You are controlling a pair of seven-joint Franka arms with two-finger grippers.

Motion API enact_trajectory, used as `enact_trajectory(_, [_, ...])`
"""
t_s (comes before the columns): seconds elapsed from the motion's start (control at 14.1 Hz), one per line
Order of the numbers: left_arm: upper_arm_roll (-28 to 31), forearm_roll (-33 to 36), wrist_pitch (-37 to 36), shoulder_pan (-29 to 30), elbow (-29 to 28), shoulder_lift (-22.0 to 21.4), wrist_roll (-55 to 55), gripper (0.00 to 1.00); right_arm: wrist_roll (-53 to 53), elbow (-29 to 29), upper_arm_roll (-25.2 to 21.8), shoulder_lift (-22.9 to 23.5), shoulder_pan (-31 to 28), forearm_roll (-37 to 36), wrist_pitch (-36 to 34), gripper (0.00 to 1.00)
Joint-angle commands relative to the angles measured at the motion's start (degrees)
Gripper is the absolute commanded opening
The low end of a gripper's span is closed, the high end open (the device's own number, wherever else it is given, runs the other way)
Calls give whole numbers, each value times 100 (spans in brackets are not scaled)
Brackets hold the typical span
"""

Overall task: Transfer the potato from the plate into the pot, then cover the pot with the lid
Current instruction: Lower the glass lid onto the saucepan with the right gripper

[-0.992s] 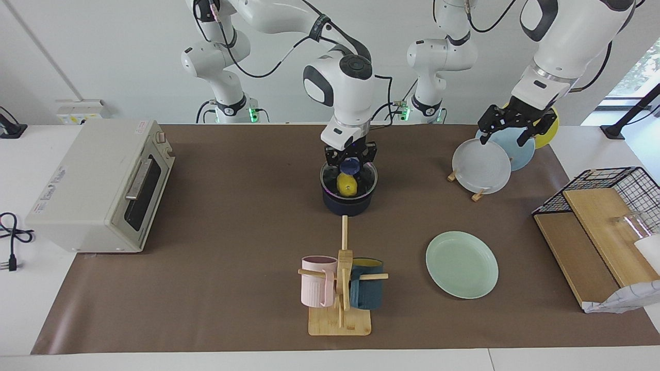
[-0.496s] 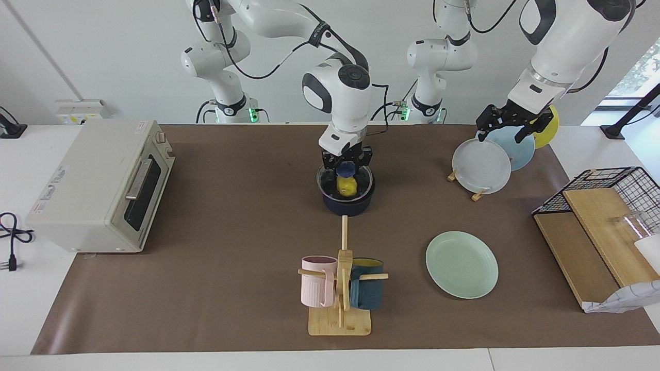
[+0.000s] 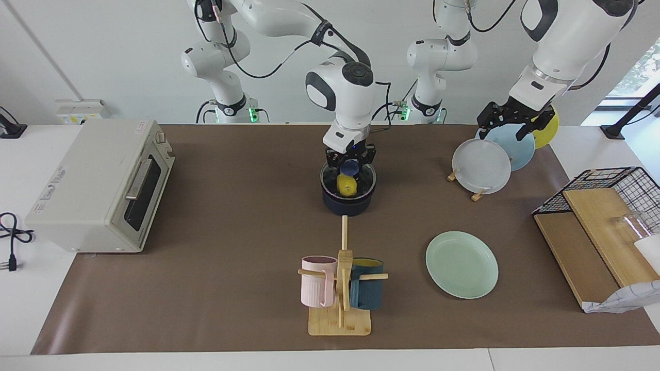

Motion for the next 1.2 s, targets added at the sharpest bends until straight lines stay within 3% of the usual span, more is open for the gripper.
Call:
enact_trajectory(0.0, [-47,76,-116,34,49,-22,-151,100,104,-141,3,-13,6,-263,204,0])
enact_trajectory(1.13, [-232,85,-134,253,-30,-66,-126,100,139,-150,3,22,6,-272,459,0])
